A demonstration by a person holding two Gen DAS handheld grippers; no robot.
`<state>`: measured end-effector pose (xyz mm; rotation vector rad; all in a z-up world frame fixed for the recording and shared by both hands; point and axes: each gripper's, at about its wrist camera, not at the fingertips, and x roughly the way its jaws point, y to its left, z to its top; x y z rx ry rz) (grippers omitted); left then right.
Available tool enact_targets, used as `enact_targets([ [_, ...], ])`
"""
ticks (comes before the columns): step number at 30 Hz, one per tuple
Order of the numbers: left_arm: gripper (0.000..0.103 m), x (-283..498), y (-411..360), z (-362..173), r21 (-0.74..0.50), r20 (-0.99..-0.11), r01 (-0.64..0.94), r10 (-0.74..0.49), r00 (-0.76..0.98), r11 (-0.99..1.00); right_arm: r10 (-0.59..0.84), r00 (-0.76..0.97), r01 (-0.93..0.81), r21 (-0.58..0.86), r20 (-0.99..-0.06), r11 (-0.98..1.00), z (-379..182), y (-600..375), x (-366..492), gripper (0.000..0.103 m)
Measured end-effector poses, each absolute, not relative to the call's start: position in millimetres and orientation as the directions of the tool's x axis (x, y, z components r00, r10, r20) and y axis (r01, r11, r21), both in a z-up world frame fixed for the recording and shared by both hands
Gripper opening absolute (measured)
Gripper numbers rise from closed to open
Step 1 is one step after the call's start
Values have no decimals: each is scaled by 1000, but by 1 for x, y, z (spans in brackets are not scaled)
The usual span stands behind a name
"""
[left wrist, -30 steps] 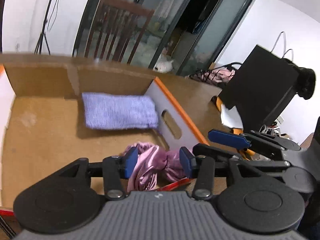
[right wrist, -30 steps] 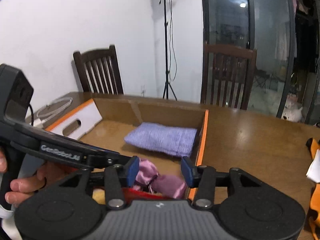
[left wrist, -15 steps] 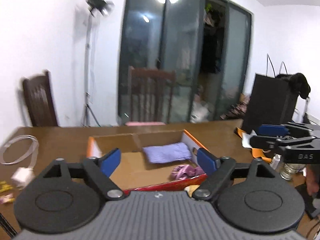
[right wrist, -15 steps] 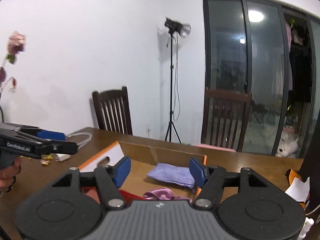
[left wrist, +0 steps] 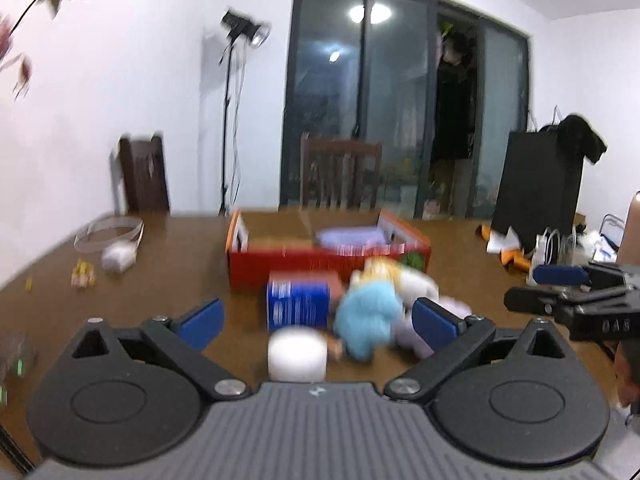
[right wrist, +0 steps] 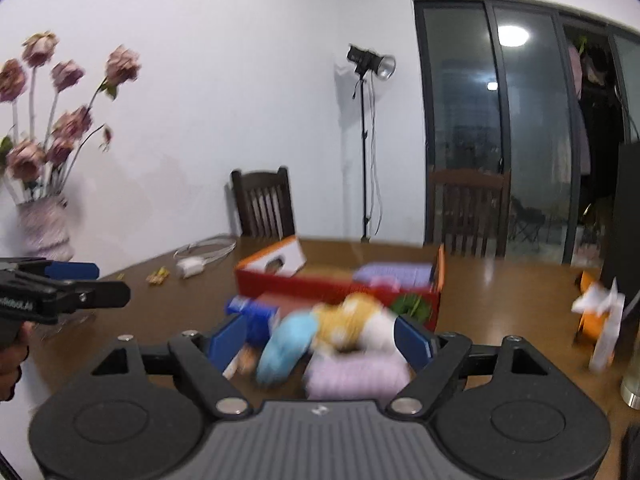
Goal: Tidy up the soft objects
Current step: 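Move both grippers back to the lilac fuzzy towel, then close both grippers on the lilac fuzzy towel and lift it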
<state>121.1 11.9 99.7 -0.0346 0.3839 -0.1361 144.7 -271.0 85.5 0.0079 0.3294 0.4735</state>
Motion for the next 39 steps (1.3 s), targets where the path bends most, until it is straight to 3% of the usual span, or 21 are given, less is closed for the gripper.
enact_targets([
  [6, 102, 113, 6, 92, 14, -407, 118, -102, 908, 993, 413, 824, -416, 82, -387, 906, 42, -271, 126, 85],
  [14, 100, 166, -25, 71, -131, -513, 182, -223, 829, 975, 405, 843, -362, 183, -355, 914, 38, -295, 157, 84],
  [15, 97, 174, -31, 67, -160, -522, 193, -249, 816, 968, 407, 837, -351, 210, -367, 912, 37, -299, 168, 82],
  [19, 71, 212, -55, 48, -238, -573, 234, -331, 750, 943, 435, 797, -310, 335, -418, 890, 22, -312, 216, 66],
  [21, 67, 230, -61, 41, -269, -584, 244, -359, 728, 932, 458, 773, -313, 365, -438, 877, 17, -315, 236, 55],
  [25, 58, 266, -63, 28, -358, -599, 254, -430, 675, 898, 486, 753, -317, 403, -443, 858, 11, -315, 266, 54],
  [29, 40, 290, -63, 16, -410, -614, 257, -474, 631, 875, 498, 731, -309, 424, -466, 851, 6, -311, 289, 49],
  [32, 36, 296, -59, 12, -453, -611, 250, -503, 611, 855, 522, 710, -315, 449, -473, 836, 1, -309, 296, 40],
  [39, 31, 278, -51, 20, -460, -602, 253, -509, 615, 851, 531, 706, -309, 471, -469, 827, 0, -306, 276, 34],
])
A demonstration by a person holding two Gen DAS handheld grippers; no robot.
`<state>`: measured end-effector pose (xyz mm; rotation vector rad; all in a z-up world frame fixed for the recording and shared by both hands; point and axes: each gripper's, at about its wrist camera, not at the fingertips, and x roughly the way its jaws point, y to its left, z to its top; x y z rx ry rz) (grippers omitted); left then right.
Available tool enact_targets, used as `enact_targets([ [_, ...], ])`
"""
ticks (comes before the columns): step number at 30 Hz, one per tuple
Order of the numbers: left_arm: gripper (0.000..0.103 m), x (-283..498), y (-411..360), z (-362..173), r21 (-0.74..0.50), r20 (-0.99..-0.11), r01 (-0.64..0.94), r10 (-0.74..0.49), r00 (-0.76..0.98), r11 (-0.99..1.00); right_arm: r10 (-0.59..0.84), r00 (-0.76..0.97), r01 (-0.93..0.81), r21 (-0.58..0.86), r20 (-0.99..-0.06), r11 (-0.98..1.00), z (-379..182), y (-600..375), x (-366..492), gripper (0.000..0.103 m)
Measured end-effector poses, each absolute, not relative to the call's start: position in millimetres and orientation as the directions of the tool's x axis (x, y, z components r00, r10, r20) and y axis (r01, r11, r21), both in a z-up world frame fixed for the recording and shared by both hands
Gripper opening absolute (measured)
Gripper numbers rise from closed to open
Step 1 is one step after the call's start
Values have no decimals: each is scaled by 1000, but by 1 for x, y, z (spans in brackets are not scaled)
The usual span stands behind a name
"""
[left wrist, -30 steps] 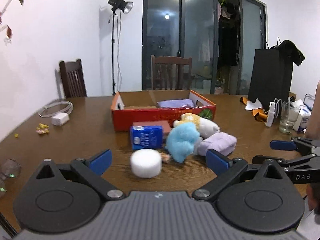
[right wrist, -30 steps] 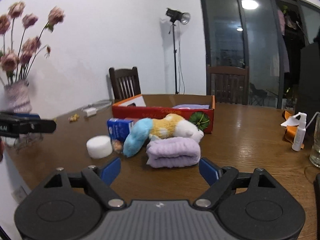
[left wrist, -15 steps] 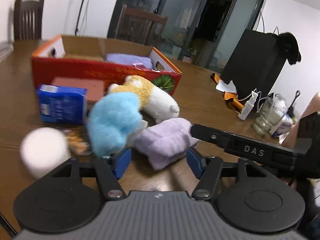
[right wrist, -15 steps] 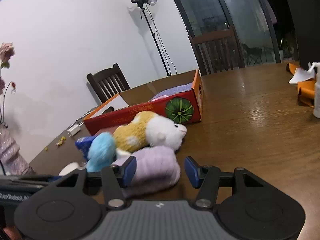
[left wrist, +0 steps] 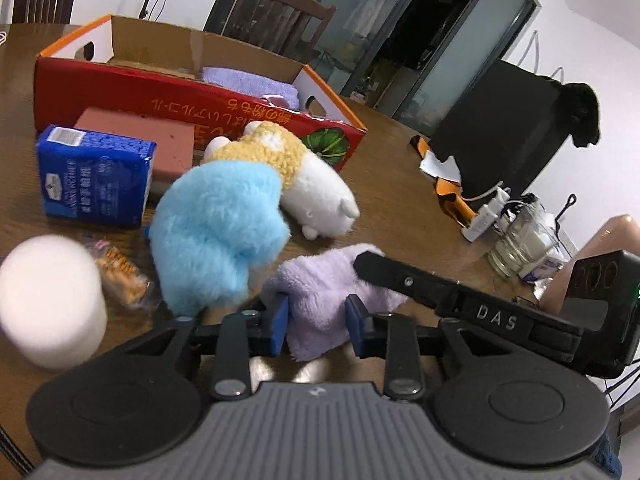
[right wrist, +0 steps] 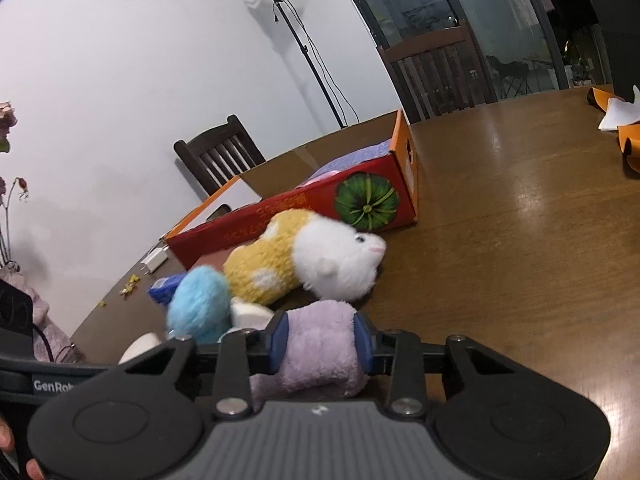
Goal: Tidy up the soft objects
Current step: 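Close both grippers on the lilac fuzzy towel and lift it, then carry the lilac towel into the box and open both grippers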
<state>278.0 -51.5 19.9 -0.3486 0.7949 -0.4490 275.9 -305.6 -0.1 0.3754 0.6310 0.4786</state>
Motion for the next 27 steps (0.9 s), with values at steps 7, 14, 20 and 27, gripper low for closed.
enact_targets([
  [7, 29, 222, -31, 27, -457, -611, 245, -502, 612, 855, 549, 686, -313, 488, -477, 815, 5, -290, 209, 34],
  [14, 29, 175, 0, 24, -477, -604, 185, -473, 641, 859, 594, 655, -347, 513, -466, 785, 12, -270, 162, 36],
  [20, 46, 166, 11, 25, -482, -580, 164, -453, 677, 861, 565, 674, -325, 496, -476, 805, 15, -266, 155, 38],
  [27, 48, 178, 1, 16, -500, -584, 183, -486, 651, 846, 543, 680, -304, 485, -493, 820, 9, -266, 161, 39],
])
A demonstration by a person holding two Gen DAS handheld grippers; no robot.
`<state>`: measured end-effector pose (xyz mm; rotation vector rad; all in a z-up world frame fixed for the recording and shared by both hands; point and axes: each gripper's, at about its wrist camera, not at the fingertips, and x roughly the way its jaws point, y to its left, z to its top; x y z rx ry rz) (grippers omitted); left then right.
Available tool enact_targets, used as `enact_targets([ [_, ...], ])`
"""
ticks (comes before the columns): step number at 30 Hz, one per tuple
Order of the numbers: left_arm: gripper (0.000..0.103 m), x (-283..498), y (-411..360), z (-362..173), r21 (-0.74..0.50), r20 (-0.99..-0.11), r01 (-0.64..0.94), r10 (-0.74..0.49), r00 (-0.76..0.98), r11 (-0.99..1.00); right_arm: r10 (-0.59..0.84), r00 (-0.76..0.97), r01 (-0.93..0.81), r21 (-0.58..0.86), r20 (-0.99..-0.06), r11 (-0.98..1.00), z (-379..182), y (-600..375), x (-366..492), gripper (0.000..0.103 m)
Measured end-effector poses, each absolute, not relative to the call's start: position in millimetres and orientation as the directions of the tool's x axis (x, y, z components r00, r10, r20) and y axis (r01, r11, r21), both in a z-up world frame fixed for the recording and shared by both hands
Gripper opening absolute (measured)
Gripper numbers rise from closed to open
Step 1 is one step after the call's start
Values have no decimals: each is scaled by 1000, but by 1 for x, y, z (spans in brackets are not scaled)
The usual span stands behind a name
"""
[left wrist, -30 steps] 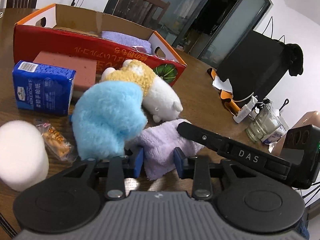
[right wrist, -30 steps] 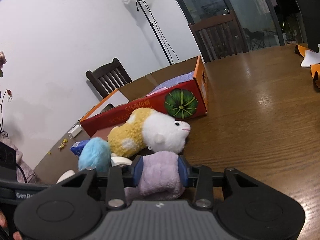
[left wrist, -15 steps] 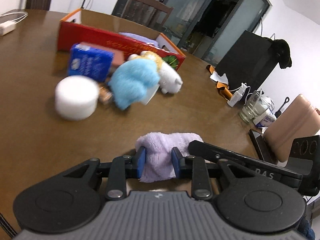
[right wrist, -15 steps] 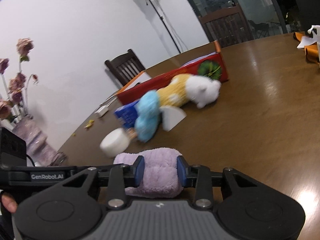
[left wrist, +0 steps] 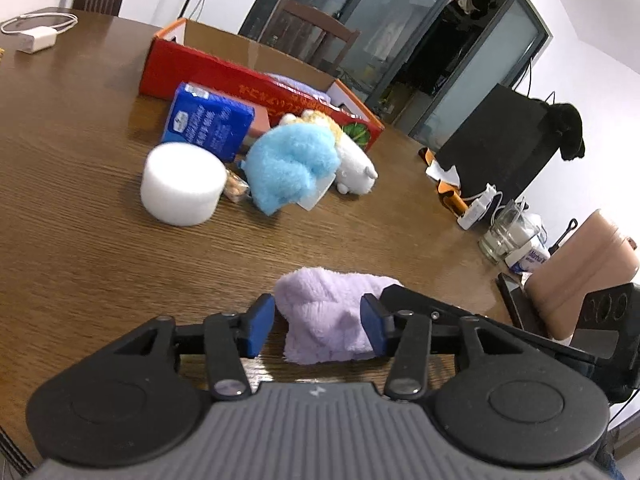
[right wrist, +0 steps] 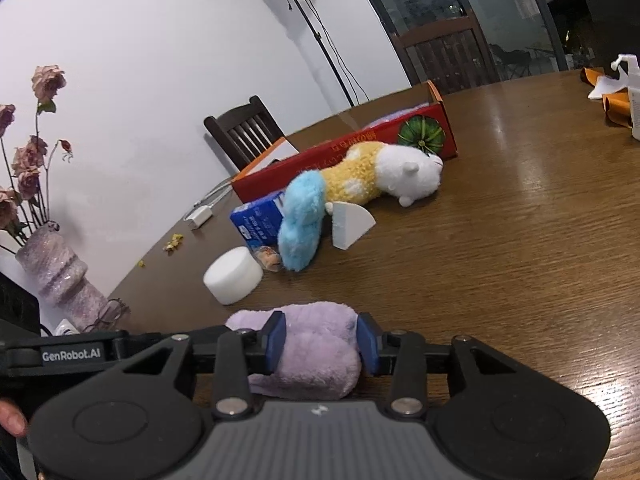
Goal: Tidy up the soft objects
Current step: 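Carry the lilac towel into the box and open both grippers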
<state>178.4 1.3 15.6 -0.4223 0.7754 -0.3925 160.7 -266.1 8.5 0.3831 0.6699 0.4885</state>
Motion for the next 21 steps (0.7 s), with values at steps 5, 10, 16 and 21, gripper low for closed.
enact_targets([
  [5, 25, 189, 0, 8, -532, -583, 213, -537, 609, 820, 570, 653, -322, 499, -499, 805, 4, -264, 169, 30],
  [10, 22, 213, 7, 32, -561, -527, 256, -578, 623, 787, 588, 663, -346, 507, -463, 789, 21, -266, 186, 26],
  [16, 22, 301, 0, 89, -505, -457, 360, -597, 659, 785, 590, 715, -398, 477, -374, 784, 69, -275, 258, 26],
  [21, 22, 418, -21, 119, -452, -485, 378, -578, 656, 808, 521, 766, -404, 347, -377, 846, 107, -269, 361, 26],
])
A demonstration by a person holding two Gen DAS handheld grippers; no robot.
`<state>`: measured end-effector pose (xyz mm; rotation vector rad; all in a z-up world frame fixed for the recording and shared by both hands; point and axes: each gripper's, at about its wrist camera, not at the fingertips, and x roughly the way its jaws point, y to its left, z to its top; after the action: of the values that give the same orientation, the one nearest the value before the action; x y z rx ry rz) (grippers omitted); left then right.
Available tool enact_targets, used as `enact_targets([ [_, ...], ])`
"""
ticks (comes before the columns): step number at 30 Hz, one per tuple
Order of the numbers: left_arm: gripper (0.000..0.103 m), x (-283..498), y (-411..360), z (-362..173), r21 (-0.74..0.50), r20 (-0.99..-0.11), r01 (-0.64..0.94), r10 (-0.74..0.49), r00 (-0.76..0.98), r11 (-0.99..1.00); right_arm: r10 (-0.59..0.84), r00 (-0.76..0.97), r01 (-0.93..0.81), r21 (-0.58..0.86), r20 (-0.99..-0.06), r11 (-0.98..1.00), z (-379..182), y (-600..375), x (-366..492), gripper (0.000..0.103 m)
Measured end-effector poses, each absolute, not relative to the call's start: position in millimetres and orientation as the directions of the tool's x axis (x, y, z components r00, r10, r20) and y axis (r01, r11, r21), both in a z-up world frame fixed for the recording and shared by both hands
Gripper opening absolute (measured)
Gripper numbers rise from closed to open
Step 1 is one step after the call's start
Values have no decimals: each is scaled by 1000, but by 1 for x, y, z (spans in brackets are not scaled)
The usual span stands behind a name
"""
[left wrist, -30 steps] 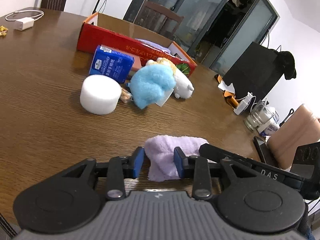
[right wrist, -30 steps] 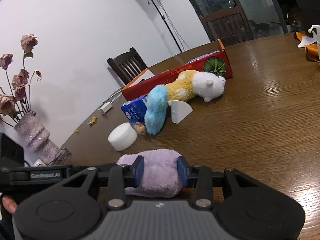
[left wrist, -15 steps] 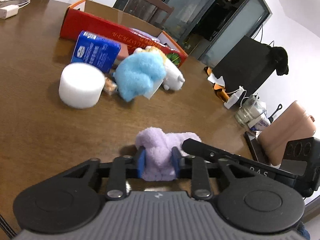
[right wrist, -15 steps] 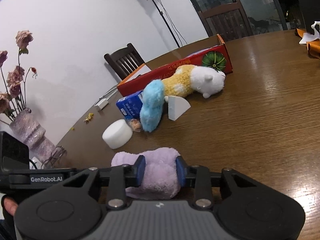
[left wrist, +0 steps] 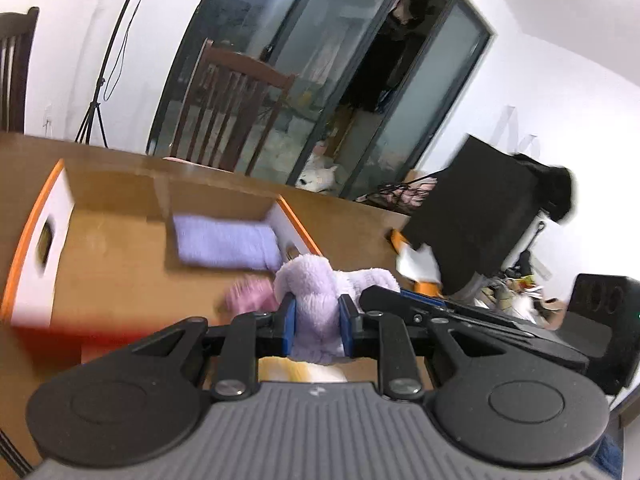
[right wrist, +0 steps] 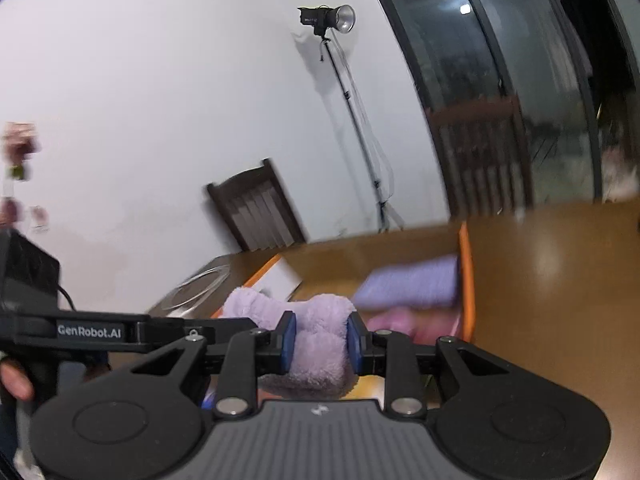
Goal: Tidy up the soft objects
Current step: 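Carry the lilac towel into the box and open both grippers, then move both grippers back to the blue tissue pack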
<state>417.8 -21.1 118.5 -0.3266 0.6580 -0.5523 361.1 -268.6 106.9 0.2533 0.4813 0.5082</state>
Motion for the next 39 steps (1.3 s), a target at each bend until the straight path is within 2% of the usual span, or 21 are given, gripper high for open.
enact_targets([
  [4, 22, 515, -35, 94, -515, -585, 306, -589, 558, 801, 423, 770, -337, 258, -479, 906, 100, -258, 448, 26],
  [9, 22, 569, -51, 59, -486, -675, 239, -535, 509, 840, 300, 751, -315, 81, -588, 946, 68, -232, 506, 26],
  [13, 31, 581, -50, 40, -494, -716, 176, -513, 473, 851, 213, 728, -331, -62, -651, 942, 54, -210, 522, 30],
  [15, 38, 581, -51, 40, -474, -721, 184, -500, 479, 861, 181, 722, -337, -110, -668, 935, 50, -200, 526, 31],
  [17, 52, 580, -48, 41, -465, -727, 166, -482, 490, 870, 170, 708, -351, -134, -685, 927, 46, -192, 531, 31],
  [18, 52, 579, -46, 42, -462, -729, 162, -477, 490, 872, 167, 704, -354, -137, -690, 925, 44, -192, 536, 32],
  [21, 53, 569, -39, 51, -433, -735, 160, -450, 507, 887, 176, 703, -345, -114, -689, 931, 49, -193, 539, 39],
  [23, 60, 557, -32, 66, -423, -717, 181, -451, 531, 888, 226, 709, -343, -47, -669, 938, 65, -203, 534, 50],
  [25, 62, 543, -24, 85, -391, -702, 212, -439, 561, 896, 251, 726, -340, -18, -640, 940, 83, -217, 521, 56],
  [28, 64, 510, -12, 119, -314, -671, 252, -402, 623, 915, 241, 770, -325, -38, -591, 945, 114, -231, 493, 56],
  [32, 74, 456, 3, 159, -230, -608, 291, -371, 702, 929, 256, 814, -312, -21, -522, 950, 154, -252, 453, 60],
  [35, 79, 422, 16, 179, -199, -569, 257, -325, 756, 946, 268, 835, -310, -9, -481, 951, 174, -262, 428, 68],
  [39, 80, 386, 24, 189, -184, -567, 211, -279, 775, 960, 298, 849, -327, 9, -437, 945, 185, -265, 388, 72],
])
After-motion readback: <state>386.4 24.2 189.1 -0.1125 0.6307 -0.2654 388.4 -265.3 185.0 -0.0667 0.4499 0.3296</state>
